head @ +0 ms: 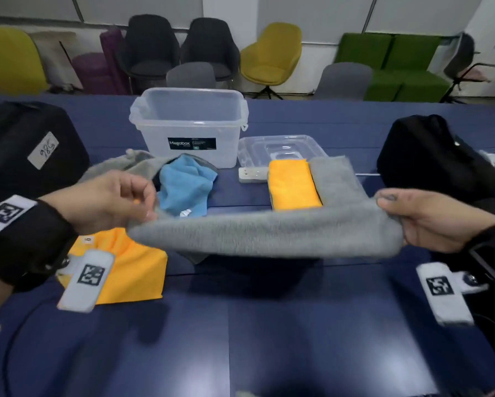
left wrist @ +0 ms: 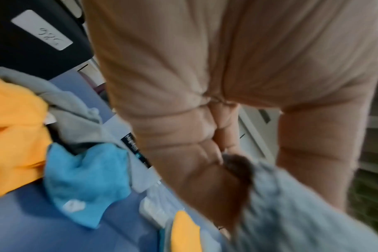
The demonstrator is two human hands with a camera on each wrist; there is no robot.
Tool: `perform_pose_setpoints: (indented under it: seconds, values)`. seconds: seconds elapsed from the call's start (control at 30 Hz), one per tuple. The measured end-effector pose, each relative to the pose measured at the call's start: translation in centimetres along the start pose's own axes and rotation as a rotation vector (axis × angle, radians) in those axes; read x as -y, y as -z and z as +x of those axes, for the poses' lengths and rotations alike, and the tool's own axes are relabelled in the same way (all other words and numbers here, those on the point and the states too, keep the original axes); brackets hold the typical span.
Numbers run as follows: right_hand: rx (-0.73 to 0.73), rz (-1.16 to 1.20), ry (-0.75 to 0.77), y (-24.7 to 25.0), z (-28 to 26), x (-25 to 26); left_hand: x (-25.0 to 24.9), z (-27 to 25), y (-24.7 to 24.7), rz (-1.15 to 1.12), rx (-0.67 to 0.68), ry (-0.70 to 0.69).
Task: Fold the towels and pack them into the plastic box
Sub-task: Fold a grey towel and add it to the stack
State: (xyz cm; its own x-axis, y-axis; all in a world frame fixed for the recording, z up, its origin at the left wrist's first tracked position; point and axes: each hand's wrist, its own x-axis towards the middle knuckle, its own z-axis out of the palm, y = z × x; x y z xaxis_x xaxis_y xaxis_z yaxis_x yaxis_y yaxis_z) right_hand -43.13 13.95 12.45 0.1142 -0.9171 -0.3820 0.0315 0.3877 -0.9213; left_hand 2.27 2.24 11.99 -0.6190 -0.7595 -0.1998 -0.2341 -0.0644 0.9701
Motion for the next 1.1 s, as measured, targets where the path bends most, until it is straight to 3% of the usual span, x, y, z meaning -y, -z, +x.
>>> perform_pose_setpoints:
  seconds: [0.2,0.37,0.57,0.77,0.93,1.1]
  values:
    - [0.100,-0.126,-0.332,1.1,-0.2,-7.0,6.2,-1.0,-2.2,0.103,0.308,0.389]
    - [0.026,-0.150,-0.460,2.1,1.8,-11.4,9.3,-0.1,-3.7,0.091,0.305,0.570]
    - [-0.155,-0.331,-0.375,1.3,4.5,-13.4,12.3,3.4,-4.8,0.299,-0.016,0.401]
    - [-0.320,-0.591,-0.309,1.8,7.4,-15.2,15.4,5.9,-5.6,0.517,-0.140,0.331]
    - [-0.311,-0.782,-0.331,2.2,9.2,-16.3,16.6,7.0,-6.2,0.593,-0.237,0.331]
    - [-0.262,-0.996,-0.338,1.7,9.8,-16.0,17.8,8.2,-5.4,0.716,-0.192,0.262]
